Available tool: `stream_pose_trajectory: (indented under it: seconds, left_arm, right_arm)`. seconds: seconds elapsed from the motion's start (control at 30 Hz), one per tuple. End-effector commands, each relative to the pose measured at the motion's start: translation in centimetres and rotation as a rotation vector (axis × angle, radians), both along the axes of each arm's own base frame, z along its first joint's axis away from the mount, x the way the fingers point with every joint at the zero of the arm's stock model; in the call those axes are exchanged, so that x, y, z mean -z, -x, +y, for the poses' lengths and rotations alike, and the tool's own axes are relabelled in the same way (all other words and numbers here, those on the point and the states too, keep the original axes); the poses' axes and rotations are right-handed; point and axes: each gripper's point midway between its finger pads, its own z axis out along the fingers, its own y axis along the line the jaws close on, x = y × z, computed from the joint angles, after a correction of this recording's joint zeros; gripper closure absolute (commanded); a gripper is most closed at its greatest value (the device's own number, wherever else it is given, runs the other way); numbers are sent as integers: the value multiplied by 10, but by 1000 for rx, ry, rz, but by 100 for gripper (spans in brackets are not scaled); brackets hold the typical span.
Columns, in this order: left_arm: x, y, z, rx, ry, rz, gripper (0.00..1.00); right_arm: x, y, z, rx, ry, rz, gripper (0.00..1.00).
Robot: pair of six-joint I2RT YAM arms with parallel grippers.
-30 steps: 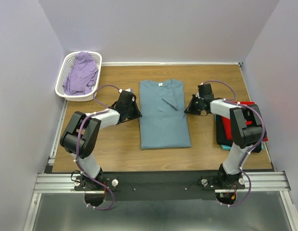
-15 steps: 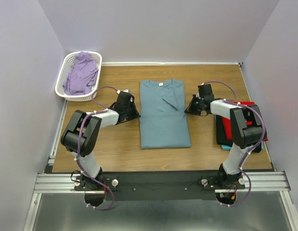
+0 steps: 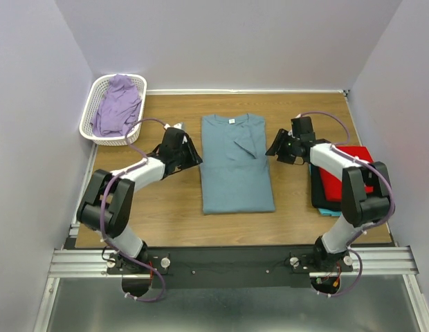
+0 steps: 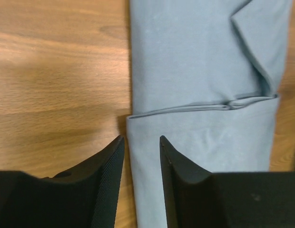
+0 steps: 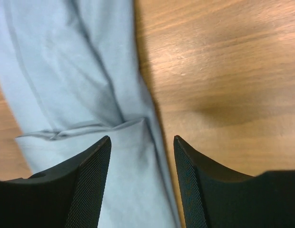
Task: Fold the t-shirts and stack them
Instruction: Fold the tshirt
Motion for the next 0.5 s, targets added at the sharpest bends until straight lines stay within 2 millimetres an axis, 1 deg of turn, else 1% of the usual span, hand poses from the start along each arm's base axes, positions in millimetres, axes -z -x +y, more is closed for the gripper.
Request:
stream_pose_trajectory:
  seconds: [0.0, 0.03, 0.07, 0.1, 0.17, 0.2, 0.23, 0.27, 0.3, 0.37, 0.4, 0.43, 0.47]
  left_arm:
    - [-21, 15, 7, 33, -6, -34, 55]
    - [-17, 29, 7, 53, 7, -16, 55]
    - [-15, 36, 7, 60, 11, -4, 55]
    - [-9, 51, 9, 72, 15, 18, 55]
    - [-2, 67, 9, 82, 17, 44, 55]
    - [2, 76, 9, 78, 18, 65, 55]
    - [6, 91, 7, 93, 13, 79, 55]
    - [9, 98, 6, 96, 7, 90, 55]
    - [14, 112, 4, 102, -4, 117, 55]
    - [18, 125, 3, 108, -8, 143, 55]
    - [20, 133, 1, 111, 0, 157, 55]
    - [22, 139, 0, 117, 4, 168, 55]
    - [23, 146, -5, 140, 6, 175, 55]
  right_arm:
    - [-25, 22, -9, 20, -2, -9, 37]
    - [-33, 31, -5, 4, -32, -21, 37]
    - [-30, 41, -4, -1, -42, -4, 37]
    - [-14, 62, -6, -1, -46, 46, 37]
    - [-10, 82, -4, -17, -65, 68, 38]
    - [-13, 93, -4, -23, -70, 68, 38]
    - [-2, 109, -4, -25, -71, 106, 38]
    - [0, 118, -3, -27, -76, 120, 38]
    - [2, 133, 1, -37, -90, 143, 38]
    - [4, 147, 5, -45, -97, 166, 39]
    - [6, 160, 9, -52, -101, 184, 39]
    - [4, 162, 12, -55, -105, 180, 39]
    - [10, 172, 15, -68, -99, 204, 39]
